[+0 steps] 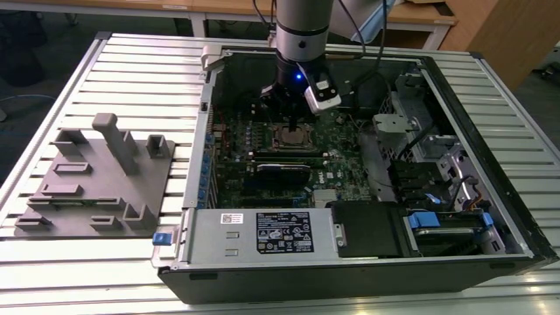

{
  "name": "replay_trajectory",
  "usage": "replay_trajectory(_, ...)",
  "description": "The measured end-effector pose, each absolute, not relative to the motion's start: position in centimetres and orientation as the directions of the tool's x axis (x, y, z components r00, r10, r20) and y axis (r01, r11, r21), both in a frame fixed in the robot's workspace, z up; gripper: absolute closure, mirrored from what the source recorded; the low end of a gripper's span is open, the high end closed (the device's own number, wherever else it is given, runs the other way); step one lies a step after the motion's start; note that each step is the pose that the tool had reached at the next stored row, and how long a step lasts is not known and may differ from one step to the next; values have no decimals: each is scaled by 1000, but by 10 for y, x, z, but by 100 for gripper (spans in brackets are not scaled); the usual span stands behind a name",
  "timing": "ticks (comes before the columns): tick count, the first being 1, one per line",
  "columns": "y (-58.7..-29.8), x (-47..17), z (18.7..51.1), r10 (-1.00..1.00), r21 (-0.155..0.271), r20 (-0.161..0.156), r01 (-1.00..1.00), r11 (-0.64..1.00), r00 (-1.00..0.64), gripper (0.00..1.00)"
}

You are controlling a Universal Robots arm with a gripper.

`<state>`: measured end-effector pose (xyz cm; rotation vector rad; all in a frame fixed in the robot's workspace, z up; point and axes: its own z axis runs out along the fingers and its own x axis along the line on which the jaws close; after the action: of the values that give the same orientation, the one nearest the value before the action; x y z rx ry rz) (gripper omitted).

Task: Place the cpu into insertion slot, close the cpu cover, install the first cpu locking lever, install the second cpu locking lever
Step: 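Install the first cpu locking lever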

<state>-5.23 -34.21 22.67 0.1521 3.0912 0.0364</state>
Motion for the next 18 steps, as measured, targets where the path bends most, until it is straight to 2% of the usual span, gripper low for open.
replay_trajectory(18, -342, -52, 237, 99, 26, -45, 98, 995, -994, 90)
